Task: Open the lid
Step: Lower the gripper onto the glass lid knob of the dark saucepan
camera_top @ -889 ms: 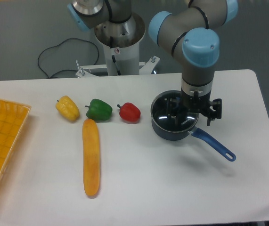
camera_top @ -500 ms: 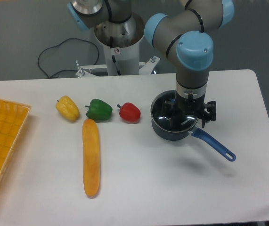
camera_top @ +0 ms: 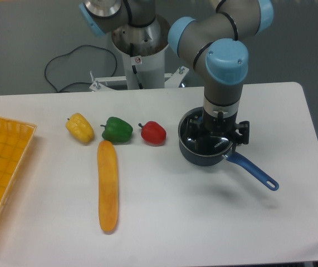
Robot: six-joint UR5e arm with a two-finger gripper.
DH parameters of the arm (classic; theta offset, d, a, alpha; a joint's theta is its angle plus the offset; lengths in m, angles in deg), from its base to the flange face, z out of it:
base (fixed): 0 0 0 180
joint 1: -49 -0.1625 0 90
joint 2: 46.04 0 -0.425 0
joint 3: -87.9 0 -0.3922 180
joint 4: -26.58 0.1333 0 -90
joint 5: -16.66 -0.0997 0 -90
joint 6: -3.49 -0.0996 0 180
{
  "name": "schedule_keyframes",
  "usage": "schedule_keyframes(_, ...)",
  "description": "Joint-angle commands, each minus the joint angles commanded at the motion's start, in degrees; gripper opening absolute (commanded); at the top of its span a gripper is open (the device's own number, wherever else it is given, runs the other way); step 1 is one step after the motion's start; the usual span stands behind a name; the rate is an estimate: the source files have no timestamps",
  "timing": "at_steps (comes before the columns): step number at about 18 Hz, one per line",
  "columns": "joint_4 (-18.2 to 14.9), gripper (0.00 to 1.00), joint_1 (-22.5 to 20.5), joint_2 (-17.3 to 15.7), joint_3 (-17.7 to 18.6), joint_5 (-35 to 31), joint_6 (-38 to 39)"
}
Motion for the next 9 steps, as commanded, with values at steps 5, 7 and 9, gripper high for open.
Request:
schedule_keyframes(5, 2.5, 1.0, -2.4, -1.4, 3.7, 2.9, 0.0)
schedule_keyframes(7, 2.4, 1.0, -2.8, -1.6, 3.7, 4.1, 0.3)
schedule_keyframes(9, 2.4, 1.0, -2.6, -1.9, 3.8, 4.0, 0.5)
